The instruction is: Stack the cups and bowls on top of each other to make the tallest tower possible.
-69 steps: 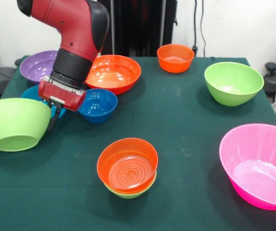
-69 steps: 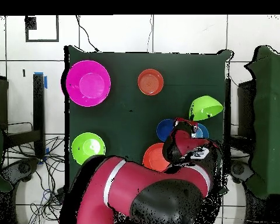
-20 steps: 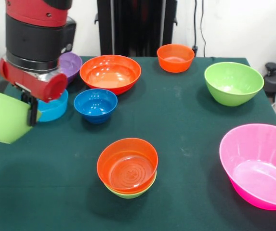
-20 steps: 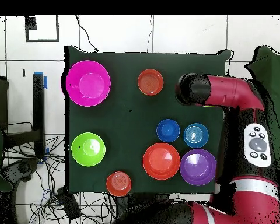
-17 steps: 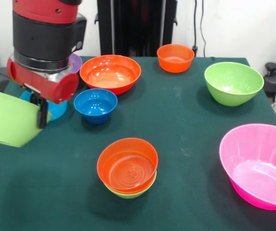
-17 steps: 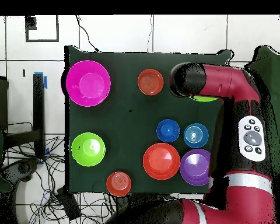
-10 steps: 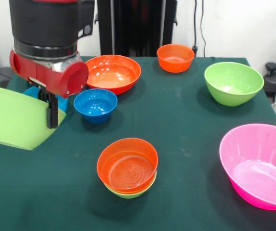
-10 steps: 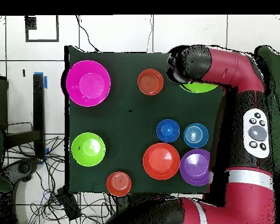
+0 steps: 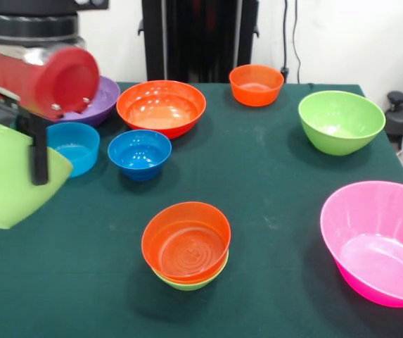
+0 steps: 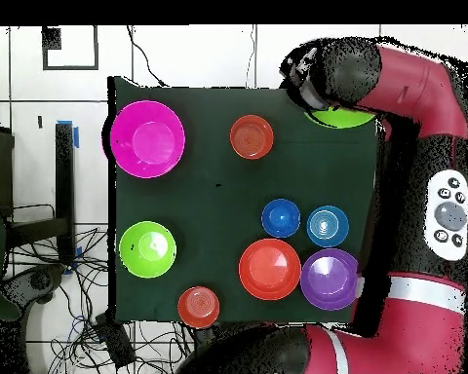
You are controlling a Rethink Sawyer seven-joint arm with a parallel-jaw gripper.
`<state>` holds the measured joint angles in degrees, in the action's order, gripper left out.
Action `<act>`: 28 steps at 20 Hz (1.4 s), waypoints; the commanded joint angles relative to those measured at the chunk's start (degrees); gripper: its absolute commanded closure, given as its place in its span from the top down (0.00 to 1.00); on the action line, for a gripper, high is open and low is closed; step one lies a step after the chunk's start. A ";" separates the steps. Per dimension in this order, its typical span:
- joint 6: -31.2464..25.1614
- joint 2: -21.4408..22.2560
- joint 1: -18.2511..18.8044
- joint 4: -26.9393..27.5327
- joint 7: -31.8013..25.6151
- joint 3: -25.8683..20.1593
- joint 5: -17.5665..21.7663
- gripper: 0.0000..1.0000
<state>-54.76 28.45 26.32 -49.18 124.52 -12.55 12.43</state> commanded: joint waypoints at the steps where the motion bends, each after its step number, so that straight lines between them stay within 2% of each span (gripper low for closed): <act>1: -13.81 -3.84 -1.08 11.50 -5.48 -4.66 -0.64 0.00; 6: -15.30 -6.41 -2.48 14.31 -2.27 -4.09 -1.30 0.00; 9: -19.89 -9.89 -4.13 20.43 1.68 -4.78 -1.86 0.00; 12: -22.56 -12.02 -5.38 24.27 6.22 -5.93 -3.55 0.00; 19: -22.23 -16.50 -8.00 30.61 12.44 -9.74 -6.94 0.00; 25: -20.12 -20.17 -11.19 33.33 18.08 -10.51 -5.88 0.00; 28: -20.25 -20.53 -11.79 34.02 18.92 -11.59 -5.47 0.00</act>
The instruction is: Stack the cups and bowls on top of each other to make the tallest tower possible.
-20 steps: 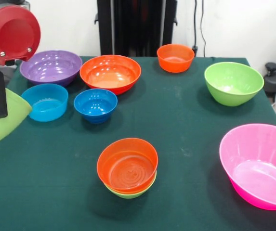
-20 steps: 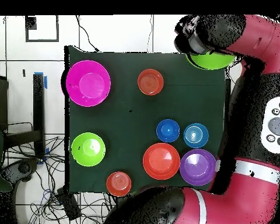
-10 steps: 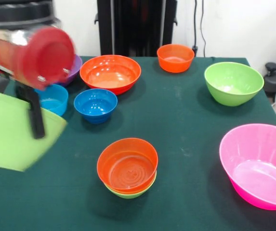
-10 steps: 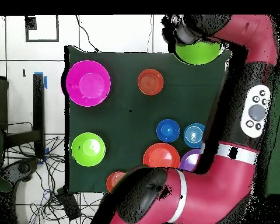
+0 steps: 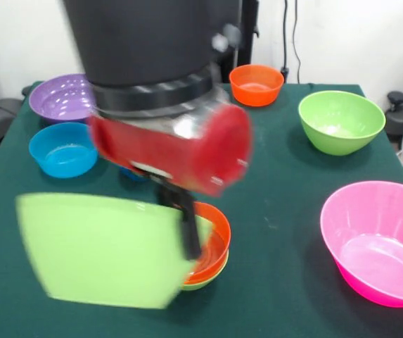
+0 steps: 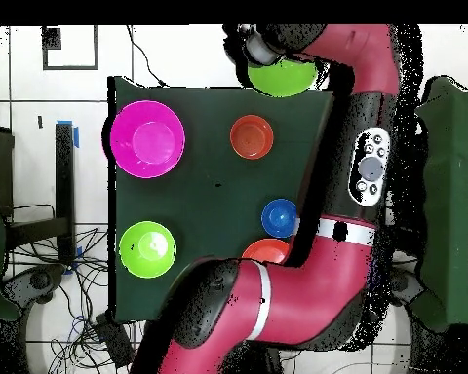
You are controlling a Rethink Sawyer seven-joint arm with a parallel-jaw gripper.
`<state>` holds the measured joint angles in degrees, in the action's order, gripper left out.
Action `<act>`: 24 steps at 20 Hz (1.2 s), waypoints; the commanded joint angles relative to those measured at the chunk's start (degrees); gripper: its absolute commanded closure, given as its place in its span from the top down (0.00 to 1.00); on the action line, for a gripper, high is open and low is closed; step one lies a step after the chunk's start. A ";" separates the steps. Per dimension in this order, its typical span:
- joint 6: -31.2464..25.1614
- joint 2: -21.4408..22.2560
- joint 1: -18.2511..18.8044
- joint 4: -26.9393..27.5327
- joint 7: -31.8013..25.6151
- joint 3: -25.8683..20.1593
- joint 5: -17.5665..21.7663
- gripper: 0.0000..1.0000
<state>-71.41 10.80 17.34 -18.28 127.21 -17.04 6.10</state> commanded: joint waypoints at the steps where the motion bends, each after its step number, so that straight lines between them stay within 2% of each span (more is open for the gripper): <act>1: -3.92 -2.61 -2.98 3.15 16.26 -7.42 0.79 0.00; 6: -5.26 -0.60 -2.75 1.62 13.91 -9.13 -0.75 0.00; 8: -4.48 -0.05 -2.40 -0.42 14.47 -8.24 -2.45 0.00; 11: -4.53 1.49 -0.91 -4.76 8.41 -7.47 -5.32 0.00; 18: -2.73 7.49 0.53 -13.22 5.56 -4.88 -10.75 0.00; 22: 0.49 13.33 2.27 -22.53 2.45 -3.97 -13.52 0.00; 24: 3.39 16.15 3.39 -28.89 1.40 -4.00 -14.89 0.00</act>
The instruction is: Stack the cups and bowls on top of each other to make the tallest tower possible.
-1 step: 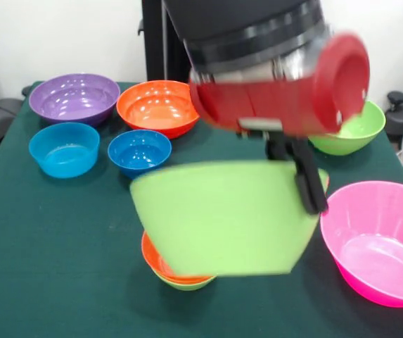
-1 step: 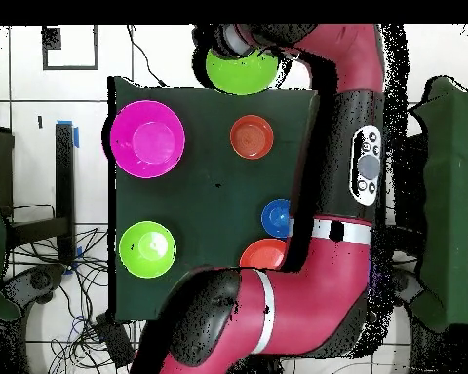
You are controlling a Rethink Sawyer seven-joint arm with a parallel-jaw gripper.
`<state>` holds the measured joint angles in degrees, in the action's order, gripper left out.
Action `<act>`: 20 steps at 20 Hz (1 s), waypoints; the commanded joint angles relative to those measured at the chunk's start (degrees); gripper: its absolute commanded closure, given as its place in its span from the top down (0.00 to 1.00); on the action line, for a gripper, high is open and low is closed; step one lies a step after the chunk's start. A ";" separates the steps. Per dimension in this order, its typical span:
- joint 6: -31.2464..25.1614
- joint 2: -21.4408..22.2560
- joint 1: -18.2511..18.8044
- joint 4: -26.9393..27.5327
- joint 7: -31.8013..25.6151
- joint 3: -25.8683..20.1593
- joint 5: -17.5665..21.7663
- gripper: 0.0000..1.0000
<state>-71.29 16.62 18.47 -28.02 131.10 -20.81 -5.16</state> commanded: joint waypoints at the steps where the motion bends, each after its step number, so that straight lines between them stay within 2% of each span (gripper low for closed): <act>1: 4.45 11.16 2.70 -21.66 -2.66 -0.20 -3.97 0.00; 2: 5.43 11.34 2.80 -23.17 -2.51 0.05 -3.72 0.00; 6: 7.32 5.46 2.27 -21.81 -0.66 0.52 -1.33 0.00; 12: 2.90 4.19 1.81 -22.00 2.05 0.98 -2.12 0.00; 20: 6.76 2.10 0.78 -23.00 2.52 3.61 0.71 0.00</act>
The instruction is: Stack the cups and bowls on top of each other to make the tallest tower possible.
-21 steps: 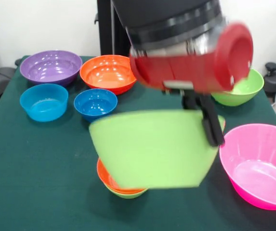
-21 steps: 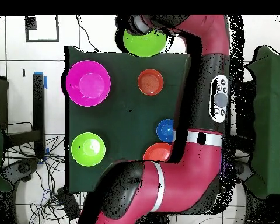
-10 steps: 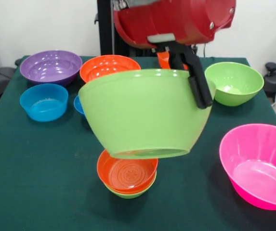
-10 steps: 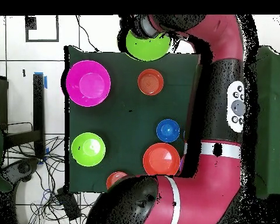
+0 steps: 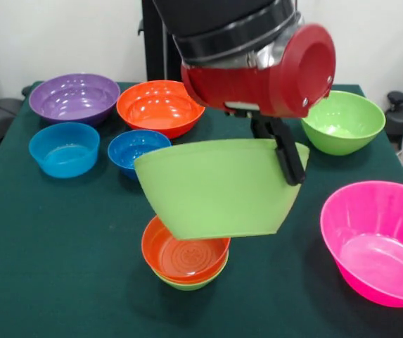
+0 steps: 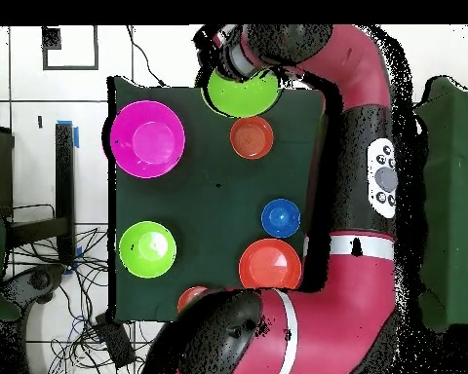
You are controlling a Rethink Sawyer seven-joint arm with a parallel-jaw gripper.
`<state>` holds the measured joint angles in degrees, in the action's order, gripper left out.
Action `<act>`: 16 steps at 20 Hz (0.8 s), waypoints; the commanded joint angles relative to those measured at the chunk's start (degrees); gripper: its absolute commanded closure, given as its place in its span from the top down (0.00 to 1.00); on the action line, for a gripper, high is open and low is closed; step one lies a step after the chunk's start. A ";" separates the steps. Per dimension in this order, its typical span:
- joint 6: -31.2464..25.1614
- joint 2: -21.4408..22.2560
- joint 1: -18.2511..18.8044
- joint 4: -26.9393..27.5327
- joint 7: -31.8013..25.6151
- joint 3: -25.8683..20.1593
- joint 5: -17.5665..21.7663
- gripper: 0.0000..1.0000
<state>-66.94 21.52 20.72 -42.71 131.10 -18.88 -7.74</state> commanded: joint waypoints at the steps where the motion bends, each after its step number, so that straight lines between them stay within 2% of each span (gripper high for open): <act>1: 3.32 -4.03 -1.74 -7.93 3.34 1.75 3.09 0.00; 3: 4.93 -6.45 -2.37 -7.02 5.16 2.04 2.77 0.00; 6: 4.43 -8.25 -2.07 -6.09 3.04 1.36 2.20 0.00; 10: 4.49 -6.97 -1.30 -9.11 0.55 1.39 2.05 0.00; 16: 6.42 -3.12 0.82 -16.82 -2.83 0.32 1.11 0.00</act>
<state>-63.88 16.19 20.70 -48.11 131.10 -17.60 -7.77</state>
